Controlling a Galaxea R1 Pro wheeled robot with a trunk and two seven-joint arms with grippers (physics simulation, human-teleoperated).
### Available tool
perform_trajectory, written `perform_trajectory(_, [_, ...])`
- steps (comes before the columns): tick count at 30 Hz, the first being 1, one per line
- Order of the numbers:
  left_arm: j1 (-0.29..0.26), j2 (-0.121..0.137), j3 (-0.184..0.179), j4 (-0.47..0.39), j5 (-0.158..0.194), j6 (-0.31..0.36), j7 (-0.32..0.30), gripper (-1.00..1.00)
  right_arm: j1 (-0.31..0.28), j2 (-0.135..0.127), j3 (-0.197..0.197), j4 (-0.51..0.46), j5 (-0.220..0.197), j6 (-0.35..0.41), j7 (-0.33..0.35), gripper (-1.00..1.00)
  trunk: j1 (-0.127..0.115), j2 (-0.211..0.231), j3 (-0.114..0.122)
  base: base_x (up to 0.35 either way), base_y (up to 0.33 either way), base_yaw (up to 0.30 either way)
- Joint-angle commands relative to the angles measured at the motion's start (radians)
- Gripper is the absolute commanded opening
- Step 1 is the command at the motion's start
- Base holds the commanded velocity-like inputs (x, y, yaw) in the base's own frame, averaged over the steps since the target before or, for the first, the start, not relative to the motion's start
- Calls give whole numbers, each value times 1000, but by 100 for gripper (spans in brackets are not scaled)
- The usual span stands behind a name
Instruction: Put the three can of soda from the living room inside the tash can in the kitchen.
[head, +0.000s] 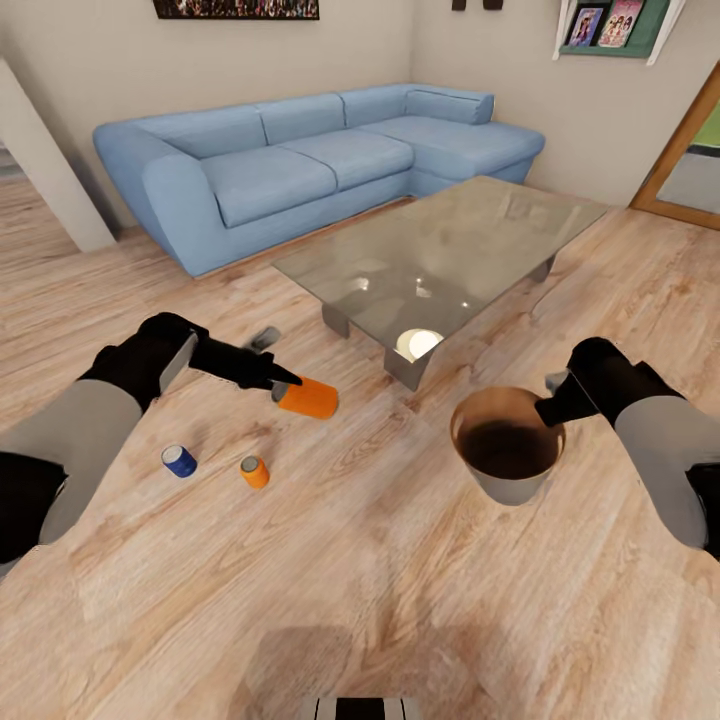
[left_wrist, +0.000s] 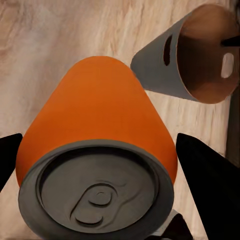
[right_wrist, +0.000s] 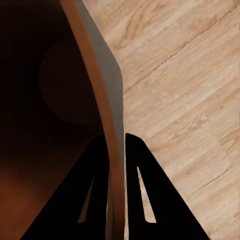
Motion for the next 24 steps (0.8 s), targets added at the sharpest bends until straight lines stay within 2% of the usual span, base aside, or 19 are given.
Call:
perform_trajectory(1, [-5, 1, -22, -2, -2, 0, -19, -100, 1, 13, -7, 2, 18, 0, 0, -100, 0, 0, 0, 0, 0, 0])
perform_trajectory(2, [-9, 2, -44, -4, -2, 0, -39, -100, 5, 25, -16, 3, 18, 0, -1, -100, 0, 0, 0, 0, 0, 0])
perform_trajectory(4, [-25, 5, -108, -8, -2, 0, -131, -100, 23, 62, -57, 6, 19, 0, -8, -100, 0, 0, 0, 0, 0, 0])
perform_trajectory(6, [-43, 6, -133, -10, -3, 0, -187, -100, 31, 85, -77, 7, 20, 0, -11, -100, 0, 0, 0, 0, 0, 0])
perform_trajectory(10, [-66, 7, -150, -11, -4, 0, -256, -100, 39, 111, -92, 8, 20, 0, -13, -100, 0, 0, 0, 0, 0, 0])
perform_trajectory(11, [-85, 6, -155, -12, -3, 0, -280, -100, 46, 125, -95, 8, 20, 0, -13, -100, 0, 0, 0, 0, 0, 0])
perform_trajectory(18, [-139, -8, -162, -11, -4, 0, -307, -100, 65, 172, -98, 7, 20, 0, -13, -100, 0, 0, 0, 0, 0, 0])
perform_trajectory(19, [-154, -25, -165, -9, -5, 0, -309, -100, 66, 200, -98, 6, 20, 0, -13, -100, 0, 0, 0, 0, 0, 0])
perform_trajectory(20, [-158, -43, -171, -6, -5, 0, -310, -100, 67, 215, -99, 6, 20, 0, -14, -100, 0, 0, 0, 0, 0, 0])
perform_trajectory(24, [-162, -75, -190, 0, -6, 0, -310, -100, 68, 243, -100, 4, 20, 0, -14, -100, 0, 0, 0, 0, 0, 0])
